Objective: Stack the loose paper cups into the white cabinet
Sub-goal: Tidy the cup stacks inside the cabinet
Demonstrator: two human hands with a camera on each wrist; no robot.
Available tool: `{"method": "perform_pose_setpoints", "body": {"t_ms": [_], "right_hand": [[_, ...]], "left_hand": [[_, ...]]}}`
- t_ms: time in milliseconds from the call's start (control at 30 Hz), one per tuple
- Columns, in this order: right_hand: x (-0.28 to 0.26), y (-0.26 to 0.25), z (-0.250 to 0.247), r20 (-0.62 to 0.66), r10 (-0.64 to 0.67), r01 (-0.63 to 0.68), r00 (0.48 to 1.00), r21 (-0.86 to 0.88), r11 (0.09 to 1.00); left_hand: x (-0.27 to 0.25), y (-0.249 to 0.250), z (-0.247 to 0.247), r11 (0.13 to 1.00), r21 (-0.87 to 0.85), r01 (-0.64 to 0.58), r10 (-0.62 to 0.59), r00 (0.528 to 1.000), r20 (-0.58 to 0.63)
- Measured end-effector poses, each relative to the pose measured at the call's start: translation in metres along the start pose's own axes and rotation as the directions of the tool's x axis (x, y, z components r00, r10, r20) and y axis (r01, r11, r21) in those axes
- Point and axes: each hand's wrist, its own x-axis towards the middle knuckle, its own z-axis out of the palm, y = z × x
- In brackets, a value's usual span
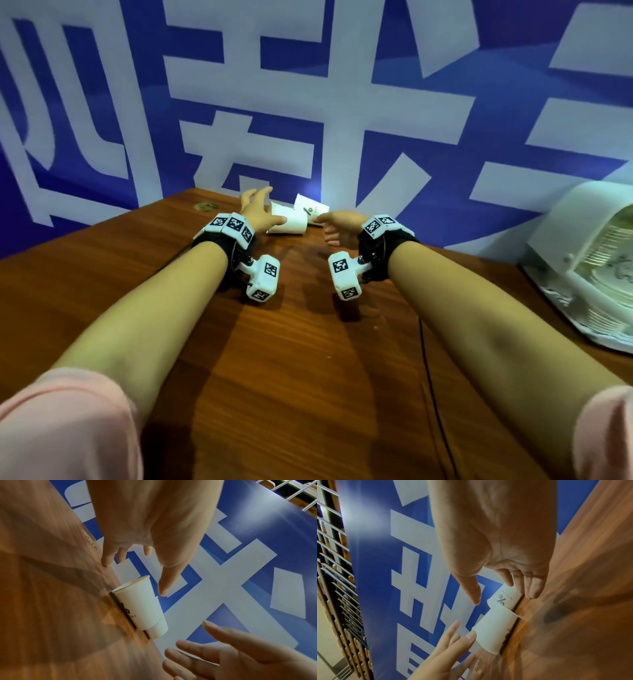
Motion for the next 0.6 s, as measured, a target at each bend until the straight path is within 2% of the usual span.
{"method": "perform_pose_setpoints", "body": {"t_ms": [167, 300, 400, 467, 533, 600], "right_hand": [[0.022, -0.001, 0.016, 0.043, 0.043, -0.042, 0.998, -0.022, 0.999], [0.036, 0.000, 0.022, 0.057, -0.011, 0.010, 0.998, 0.027, 1.000], [0.033, 0.000, 0.027, 0.077, -0.001, -0.004, 0.997, 0.063, 0.998], [0.035, 0.004, 0.026, 0.089, -0.009, 0.007, 0.996, 0.015, 1.000], [0.032, 0.009, 0.022, 0.099, -0.010, 0.012, 0.995, -0.017, 1.000], [0.021, 0.012, 0.016, 0.127, 0.018, -0.025, 0.992, 0.050, 0.998]], "left_hand": [[0.023, -0.001, 0.005, 0.993, 0.106, -0.045, 0.039, 0.997, 0.066], [0.030, -0.004, 0.015, 0.971, 0.225, -0.081, 0.047, 0.987, 0.151], [0.029, -0.005, 0.021, 0.970, 0.209, -0.127, 0.110, 0.990, 0.092], [0.023, 0.000, 0.021, 0.957, 0.250, -0.151, 0.127, 0.986, 0.107], [0.015, 0.007, 0.019, 0.919, 0.373, -0.124, 0.059, 0.982, 0.180], [0.008, 0.015, 0.017, 0.866, 0.490, -0.101, -0.026, 0.969, 0.245]]}}
